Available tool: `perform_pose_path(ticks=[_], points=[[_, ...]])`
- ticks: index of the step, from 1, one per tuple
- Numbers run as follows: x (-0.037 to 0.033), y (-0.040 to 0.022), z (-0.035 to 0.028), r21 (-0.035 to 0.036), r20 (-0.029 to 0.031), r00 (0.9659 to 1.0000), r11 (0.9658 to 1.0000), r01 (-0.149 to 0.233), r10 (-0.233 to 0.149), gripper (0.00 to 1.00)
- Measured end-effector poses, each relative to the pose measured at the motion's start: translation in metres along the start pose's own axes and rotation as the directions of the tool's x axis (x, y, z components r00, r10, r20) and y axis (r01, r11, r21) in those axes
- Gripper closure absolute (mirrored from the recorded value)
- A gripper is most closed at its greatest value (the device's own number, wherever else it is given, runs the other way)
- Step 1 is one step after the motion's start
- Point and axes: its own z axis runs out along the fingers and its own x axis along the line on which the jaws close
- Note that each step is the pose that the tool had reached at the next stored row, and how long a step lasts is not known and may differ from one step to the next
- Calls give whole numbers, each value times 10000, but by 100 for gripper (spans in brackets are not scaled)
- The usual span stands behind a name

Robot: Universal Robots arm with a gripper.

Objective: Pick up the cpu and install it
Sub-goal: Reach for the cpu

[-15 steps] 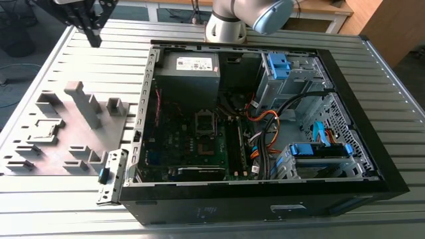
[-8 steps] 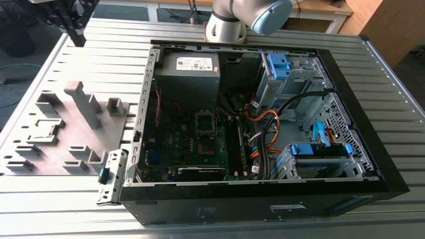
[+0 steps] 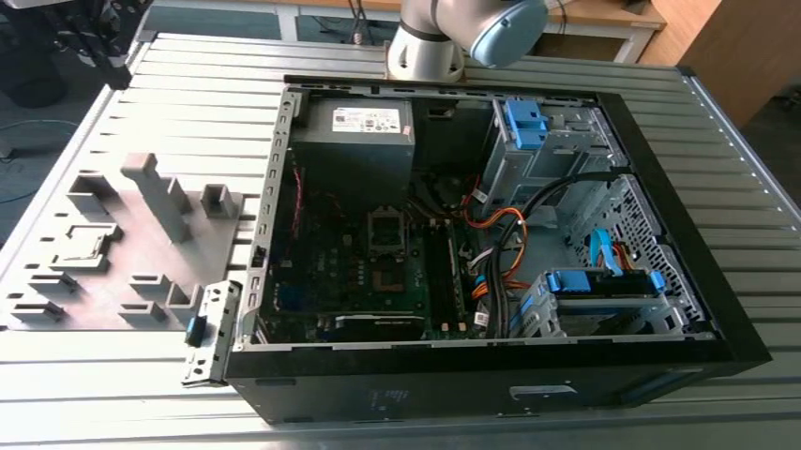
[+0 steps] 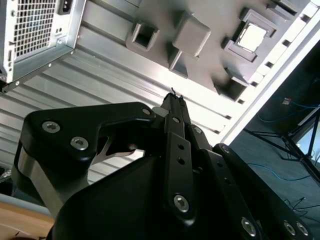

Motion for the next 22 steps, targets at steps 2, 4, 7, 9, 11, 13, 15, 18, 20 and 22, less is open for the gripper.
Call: perform_pose_path(ticks=[2, 4, 7, 9, 11, 13, 15, 18, 20, 22], points=[[45, -4, 21, 3, 1, 10000, 10000, 1, -1, 89], [97, -9, 40, 5, 1, 10000, 10000, 1, -1, 89], [182, -18, 67, 6, 2, 10000, 10000, 1, -1, 89], [254, -28, 81, 7, 2, 10000, 10000, 0, 0, 89], [324, -38, 95, 7, 1, 10000, 10000, 0, 0, 89], [391, -51, 109, 7, 3, 10000, 10000, 2, -2, 89], [458, -73, 117, 7, 1, 10000, 10000, 1, -1, 89], [535, -116, 127, 6, 2, 10000, 10000, 2, -2, 89], [549, -143, 128, 7, 1, 10000, 10000, 1, -1, 89], [552, -180, 129, 7, 1, 10000, 10000, 1, -1, 89]])
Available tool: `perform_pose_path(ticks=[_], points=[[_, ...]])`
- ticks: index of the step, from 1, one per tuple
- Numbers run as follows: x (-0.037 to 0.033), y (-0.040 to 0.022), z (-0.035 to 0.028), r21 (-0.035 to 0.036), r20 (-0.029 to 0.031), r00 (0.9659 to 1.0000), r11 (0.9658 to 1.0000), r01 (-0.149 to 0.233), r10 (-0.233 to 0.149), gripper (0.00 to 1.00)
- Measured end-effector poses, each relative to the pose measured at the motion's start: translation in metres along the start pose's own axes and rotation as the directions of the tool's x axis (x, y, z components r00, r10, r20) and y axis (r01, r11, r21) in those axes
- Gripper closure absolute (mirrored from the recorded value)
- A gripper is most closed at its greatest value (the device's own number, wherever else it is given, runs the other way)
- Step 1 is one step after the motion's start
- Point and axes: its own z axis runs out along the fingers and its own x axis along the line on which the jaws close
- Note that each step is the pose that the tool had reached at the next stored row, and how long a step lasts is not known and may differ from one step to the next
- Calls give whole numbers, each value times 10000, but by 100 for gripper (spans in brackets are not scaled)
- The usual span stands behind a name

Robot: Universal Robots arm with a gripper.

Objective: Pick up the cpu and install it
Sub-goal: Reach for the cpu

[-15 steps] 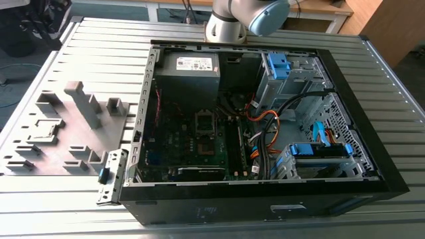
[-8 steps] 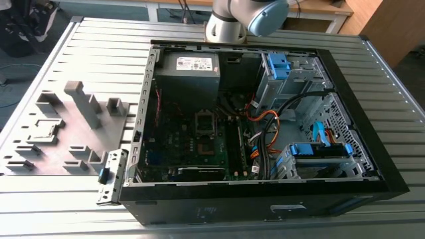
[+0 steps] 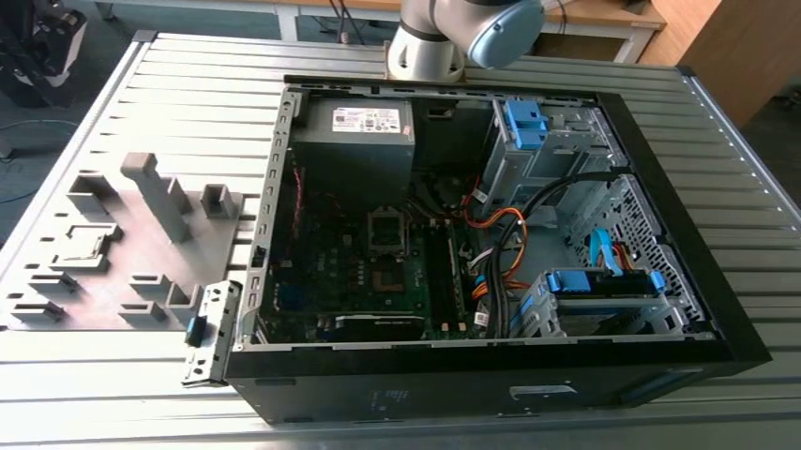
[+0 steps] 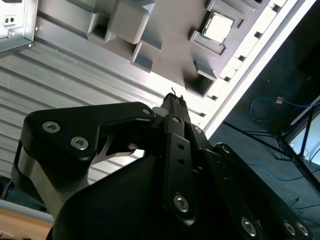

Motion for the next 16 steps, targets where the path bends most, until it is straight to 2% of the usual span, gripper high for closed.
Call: perform_pose_path(ticks=[9, 13, 16], points=[[14, -218, 48, -1, 1, 10000, 10000, -1, 1, 89], [12, -300, 109, -1, 2, 10000, 10000, 0, 0, 89], [14, -333, 162, 0, 0, 10000, 10000, 0, 0, 89]])
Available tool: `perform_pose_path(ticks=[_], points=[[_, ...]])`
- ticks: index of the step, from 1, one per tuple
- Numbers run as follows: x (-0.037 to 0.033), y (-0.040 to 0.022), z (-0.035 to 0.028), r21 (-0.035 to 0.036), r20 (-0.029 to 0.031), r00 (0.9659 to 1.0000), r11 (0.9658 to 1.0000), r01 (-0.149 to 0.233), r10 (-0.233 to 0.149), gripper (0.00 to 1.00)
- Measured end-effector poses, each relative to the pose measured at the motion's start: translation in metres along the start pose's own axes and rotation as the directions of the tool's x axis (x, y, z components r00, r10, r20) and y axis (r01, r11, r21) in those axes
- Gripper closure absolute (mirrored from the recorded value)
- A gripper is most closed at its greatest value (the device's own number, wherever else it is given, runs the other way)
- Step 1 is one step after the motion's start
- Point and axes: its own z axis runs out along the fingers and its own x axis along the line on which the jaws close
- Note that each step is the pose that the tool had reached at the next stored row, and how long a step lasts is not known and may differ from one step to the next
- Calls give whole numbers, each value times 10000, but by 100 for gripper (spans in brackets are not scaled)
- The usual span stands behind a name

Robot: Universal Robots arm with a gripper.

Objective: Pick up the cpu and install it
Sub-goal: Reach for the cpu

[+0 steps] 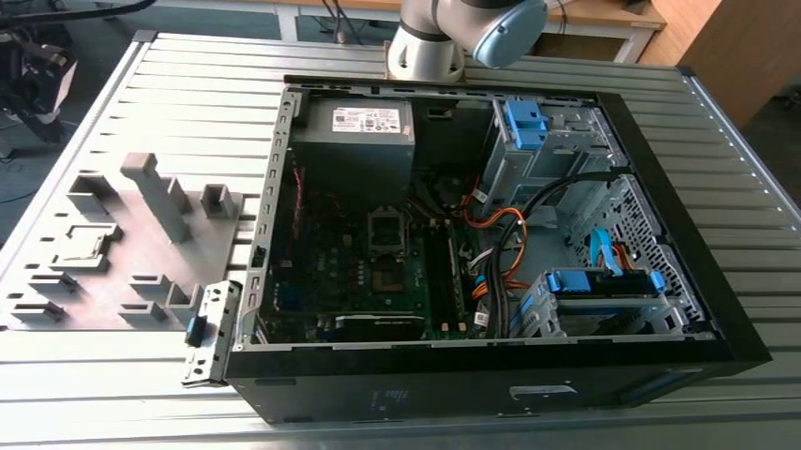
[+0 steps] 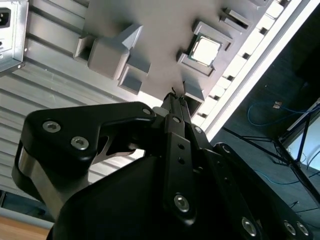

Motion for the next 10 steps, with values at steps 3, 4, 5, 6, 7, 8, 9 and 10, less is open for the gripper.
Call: perform_pose_path(ticks=[3, 4, 5, 6, 7, 8, 9, 10], points=[[7, -19, 54, 0, 1, 10000, 10000, -1, 1, 89], [11, -25, 71, 0, 0, 10000, 10000, 0, 0, 89], [15, -29, 88, 0, 0, 10000, 10000, -1, 1, 89], [20, -34, 108, 0, 1, 10000, 10000, -1, 1, 89], [26, -38, 125, 0, 0, 10000, 10000, 0, 0, 89], [36, -41, 143, 0, 1, 10000, 10000, 0, 0, 89], [50, -43, 158, 2, -1, 10000, 10000, -1, 1, 89], [66, -45, 172, 1, -1, 10000, 10000, -1, 1, 89]])
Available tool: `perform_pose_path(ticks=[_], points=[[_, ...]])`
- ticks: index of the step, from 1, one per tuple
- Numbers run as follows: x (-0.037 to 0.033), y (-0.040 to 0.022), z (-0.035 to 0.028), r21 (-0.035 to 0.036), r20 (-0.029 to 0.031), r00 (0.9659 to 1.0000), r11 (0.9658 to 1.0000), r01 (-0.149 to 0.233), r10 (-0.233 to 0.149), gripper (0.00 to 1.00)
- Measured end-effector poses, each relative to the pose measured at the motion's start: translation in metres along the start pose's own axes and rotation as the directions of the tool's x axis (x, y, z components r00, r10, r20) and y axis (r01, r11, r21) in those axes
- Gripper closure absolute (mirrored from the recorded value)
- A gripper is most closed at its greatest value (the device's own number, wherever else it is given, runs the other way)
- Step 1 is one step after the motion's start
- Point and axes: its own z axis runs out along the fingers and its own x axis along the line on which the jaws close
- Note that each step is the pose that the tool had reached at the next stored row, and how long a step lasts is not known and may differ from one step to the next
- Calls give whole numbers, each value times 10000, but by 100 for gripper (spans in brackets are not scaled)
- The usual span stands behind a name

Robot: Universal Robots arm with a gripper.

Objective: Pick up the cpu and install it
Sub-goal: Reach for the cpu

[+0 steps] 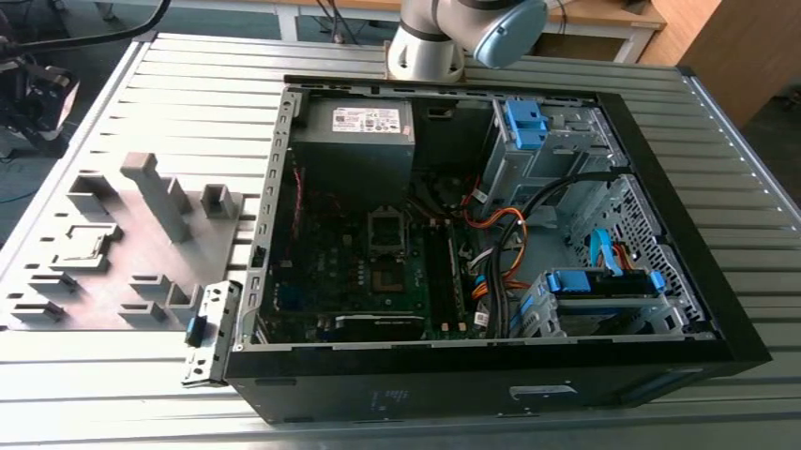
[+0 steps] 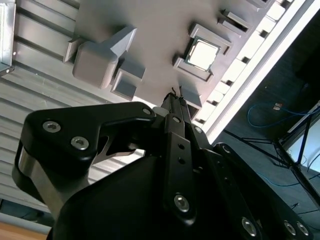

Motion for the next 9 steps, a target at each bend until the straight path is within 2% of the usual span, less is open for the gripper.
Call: perform_pose_path(ticks=[3, 9], points=[[63, -9, 38, -1, 2, 10000, 10000, 0, 0, 89], [148, -39, 114, -2, 2, 10000, 10000, 1, -1, 89]])
